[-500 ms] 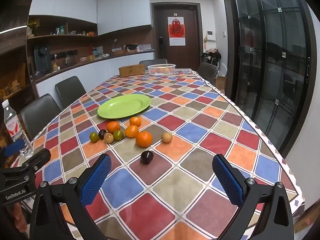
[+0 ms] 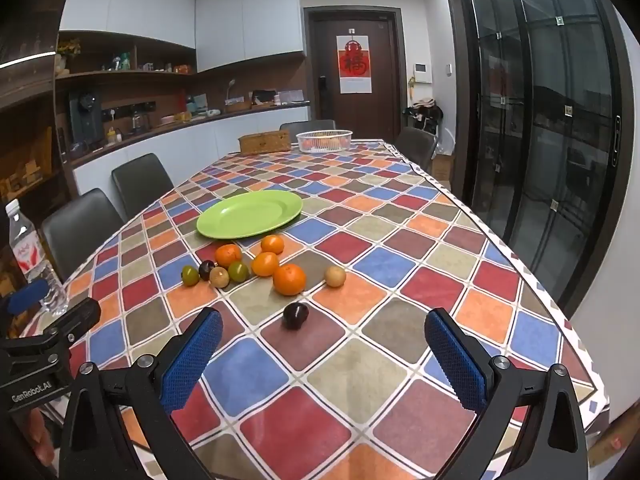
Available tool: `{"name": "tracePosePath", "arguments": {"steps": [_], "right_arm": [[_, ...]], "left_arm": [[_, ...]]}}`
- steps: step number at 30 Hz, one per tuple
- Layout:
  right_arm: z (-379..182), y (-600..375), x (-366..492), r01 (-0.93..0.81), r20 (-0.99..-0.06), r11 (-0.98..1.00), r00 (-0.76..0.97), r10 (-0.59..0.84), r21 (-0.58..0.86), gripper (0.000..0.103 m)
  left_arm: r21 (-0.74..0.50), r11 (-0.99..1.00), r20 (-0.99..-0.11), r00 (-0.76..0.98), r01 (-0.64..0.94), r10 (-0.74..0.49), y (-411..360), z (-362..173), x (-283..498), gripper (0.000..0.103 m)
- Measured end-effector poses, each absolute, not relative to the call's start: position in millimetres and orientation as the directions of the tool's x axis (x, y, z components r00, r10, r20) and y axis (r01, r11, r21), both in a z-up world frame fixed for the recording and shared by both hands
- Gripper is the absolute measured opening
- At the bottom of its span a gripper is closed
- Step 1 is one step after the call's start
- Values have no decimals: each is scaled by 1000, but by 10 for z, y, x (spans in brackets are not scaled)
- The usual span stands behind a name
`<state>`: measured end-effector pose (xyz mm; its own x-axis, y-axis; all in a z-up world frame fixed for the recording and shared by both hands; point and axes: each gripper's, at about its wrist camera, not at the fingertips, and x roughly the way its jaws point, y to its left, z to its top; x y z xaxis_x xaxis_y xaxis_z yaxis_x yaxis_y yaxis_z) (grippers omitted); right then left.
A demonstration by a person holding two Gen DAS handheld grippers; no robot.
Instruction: Organize fruits
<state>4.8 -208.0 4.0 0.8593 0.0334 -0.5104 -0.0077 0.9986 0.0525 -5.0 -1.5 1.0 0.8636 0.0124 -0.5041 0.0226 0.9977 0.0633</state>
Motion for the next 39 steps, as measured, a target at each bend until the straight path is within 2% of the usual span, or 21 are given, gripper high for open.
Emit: {"name": "tracePosePath", "arguments": {"steps": [39], "right_arm": [[48, -2072, 35, -9, -506, 999, 862, 34, 52, 102]], "left_arm": [[63, 998, -495, 869, 25, 9, -43, 28, -81, 103]]}}
